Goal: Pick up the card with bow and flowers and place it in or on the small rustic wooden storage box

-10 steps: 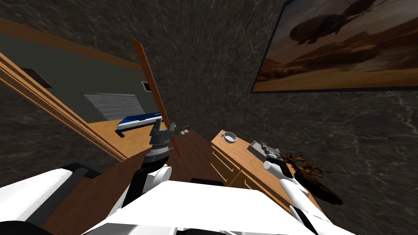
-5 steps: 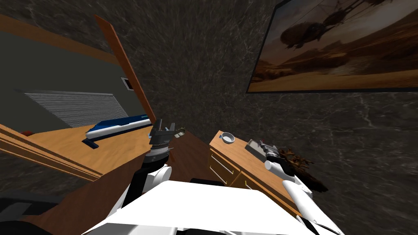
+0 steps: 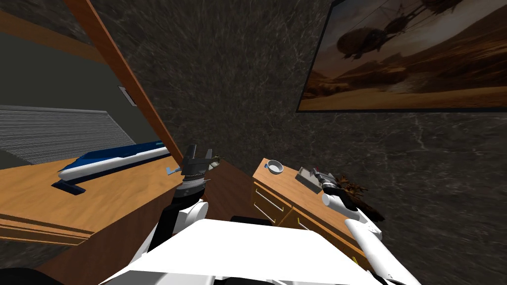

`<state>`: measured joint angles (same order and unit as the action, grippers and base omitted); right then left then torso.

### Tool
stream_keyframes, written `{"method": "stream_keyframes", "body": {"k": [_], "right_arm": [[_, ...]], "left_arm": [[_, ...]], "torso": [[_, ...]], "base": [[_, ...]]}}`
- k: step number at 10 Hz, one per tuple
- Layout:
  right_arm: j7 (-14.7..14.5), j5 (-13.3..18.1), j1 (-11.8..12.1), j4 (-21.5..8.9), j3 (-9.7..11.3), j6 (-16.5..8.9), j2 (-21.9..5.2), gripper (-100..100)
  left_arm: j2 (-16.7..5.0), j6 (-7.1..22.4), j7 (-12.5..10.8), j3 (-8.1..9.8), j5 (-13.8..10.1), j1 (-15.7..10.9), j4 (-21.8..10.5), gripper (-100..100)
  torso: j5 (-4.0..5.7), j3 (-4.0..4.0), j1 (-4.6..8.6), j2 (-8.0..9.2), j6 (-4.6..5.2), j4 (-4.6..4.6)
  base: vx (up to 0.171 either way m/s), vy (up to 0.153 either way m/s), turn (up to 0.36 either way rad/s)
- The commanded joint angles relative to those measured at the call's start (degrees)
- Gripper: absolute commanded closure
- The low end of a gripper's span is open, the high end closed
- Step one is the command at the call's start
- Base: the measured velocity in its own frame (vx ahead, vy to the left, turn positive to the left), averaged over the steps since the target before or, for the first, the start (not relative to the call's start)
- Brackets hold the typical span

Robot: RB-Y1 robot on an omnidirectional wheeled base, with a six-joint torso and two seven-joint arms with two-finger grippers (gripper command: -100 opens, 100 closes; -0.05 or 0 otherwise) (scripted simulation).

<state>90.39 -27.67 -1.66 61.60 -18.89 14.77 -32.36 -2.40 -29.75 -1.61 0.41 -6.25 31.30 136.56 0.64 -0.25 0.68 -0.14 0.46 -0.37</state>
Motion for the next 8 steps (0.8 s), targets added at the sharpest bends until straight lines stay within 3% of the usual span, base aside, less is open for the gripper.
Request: {"method": "stream_keyframes", "body": {"k": [1,2,3,8], "right_arm": [[1.08,1.05,0.61,2.10,-0.05,-1.04,-0.04,-100],[0.82,0.72,0.30,1.11,0.04,-0.72,-0.18,-100],[0.98,0.77,0.32,1.21,0.04,-0.82,-0.21,0],[0.96,0.77,0.31,1.20,0.05,-0.81,-0.20,0]], "left_arm": [[0.00,0.00,0.00,0.00,0.00,0.00,0.00,0],[0.00,0.00,0.00,0.00,0.00,0.00,0.00,0],[0.00,0.00,0.00,0.00,0.00,-0.01,0.00,0],[-0.01,0.00,0.00,0.00,0.00,-0.01,0.00,0]], "torso": [[0.00,0.00,0.00,0.00,0.00,0.00],[-0.02,-0.02,-0.03,-0.03,-0.03,-0.01],[0.01,0.03,0.09,0.06,-0.06,0.01],[0.04,0.07,0.20,0.13,-0.05,0.03]], "base": [[0.051,0.061,-0.181],[0.009,0.023,-0.044],[0.000,0.000,0.000],[0.000,0.000,0.000]]}}
